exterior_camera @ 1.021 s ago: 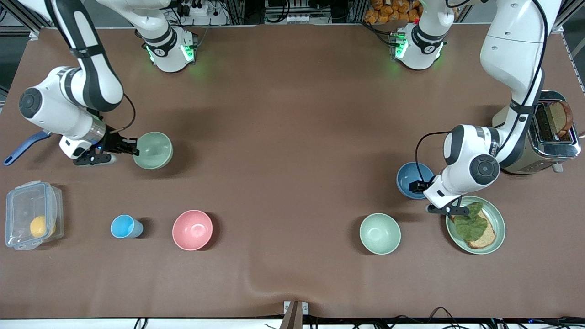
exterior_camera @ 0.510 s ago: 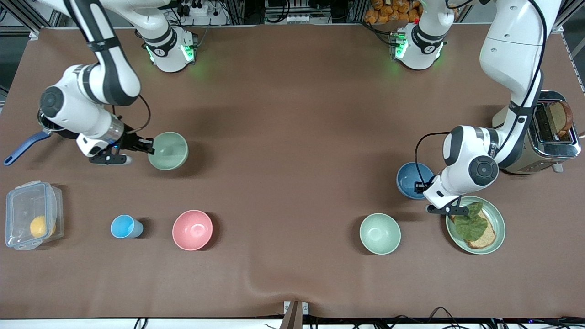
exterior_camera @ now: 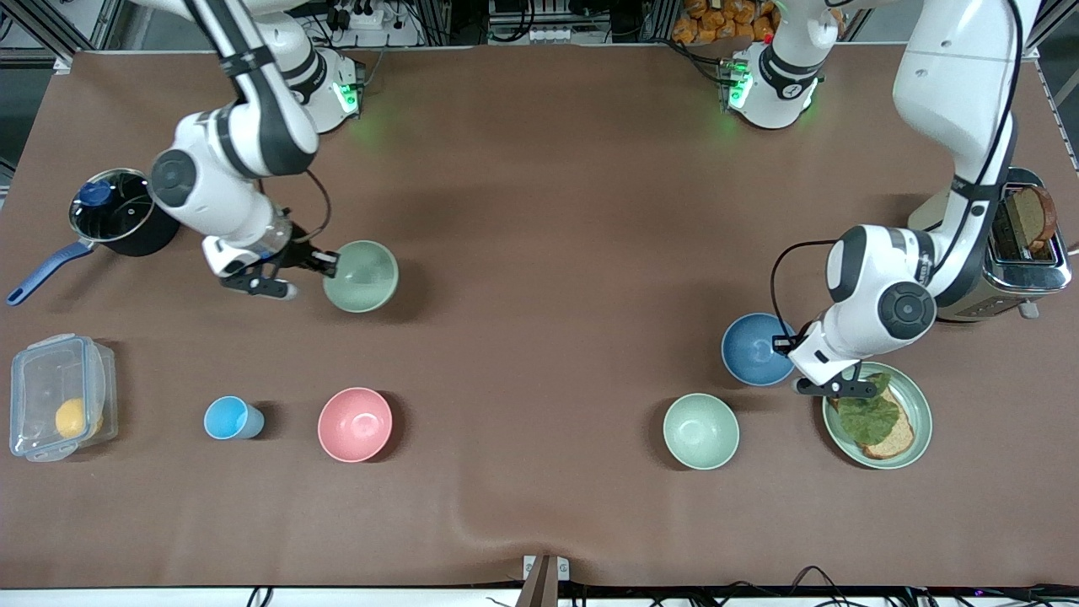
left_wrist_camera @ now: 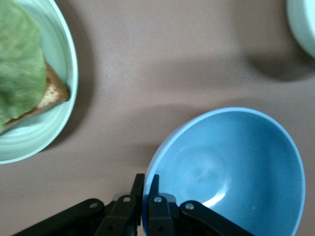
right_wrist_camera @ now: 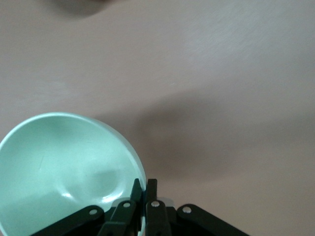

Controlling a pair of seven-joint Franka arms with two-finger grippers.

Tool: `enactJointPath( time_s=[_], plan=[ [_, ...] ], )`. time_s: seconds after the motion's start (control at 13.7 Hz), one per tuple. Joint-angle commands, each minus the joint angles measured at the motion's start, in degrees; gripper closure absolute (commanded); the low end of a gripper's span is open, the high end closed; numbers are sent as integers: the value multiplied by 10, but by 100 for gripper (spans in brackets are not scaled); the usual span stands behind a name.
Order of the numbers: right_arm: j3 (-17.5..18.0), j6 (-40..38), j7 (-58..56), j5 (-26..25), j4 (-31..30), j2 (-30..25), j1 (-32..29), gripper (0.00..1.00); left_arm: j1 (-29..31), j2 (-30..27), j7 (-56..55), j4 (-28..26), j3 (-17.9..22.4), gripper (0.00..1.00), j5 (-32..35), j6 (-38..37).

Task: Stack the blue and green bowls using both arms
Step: 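Carry the green bowl toward the table center while the left gripper lifts the blue bowl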

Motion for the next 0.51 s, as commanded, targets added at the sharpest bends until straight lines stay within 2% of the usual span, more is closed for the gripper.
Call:
enactJointPath(
  time_s=[0.0, 0.07, 0.29, 0.44],
  plan=[
    [-4, 33, 124, 7, -5, -10, 78, 100, 3, -43, -2, -4, -6, 100, 5, -20],
    [-4, 53, 168, 7, -5, -7, 110, 100, -3, -47, -8, -4, -8, 100, 5, -25],
    [-5, 100, 278, 6, -5, 11, 187, 100, -3, -68, -40, 10, -56, 100, -2, -58],
    [-6, 149, 360, 5, -5, 39, 247, 100, -3, -70, -56, 21, -79, 100, -40, -68]
  ],
)
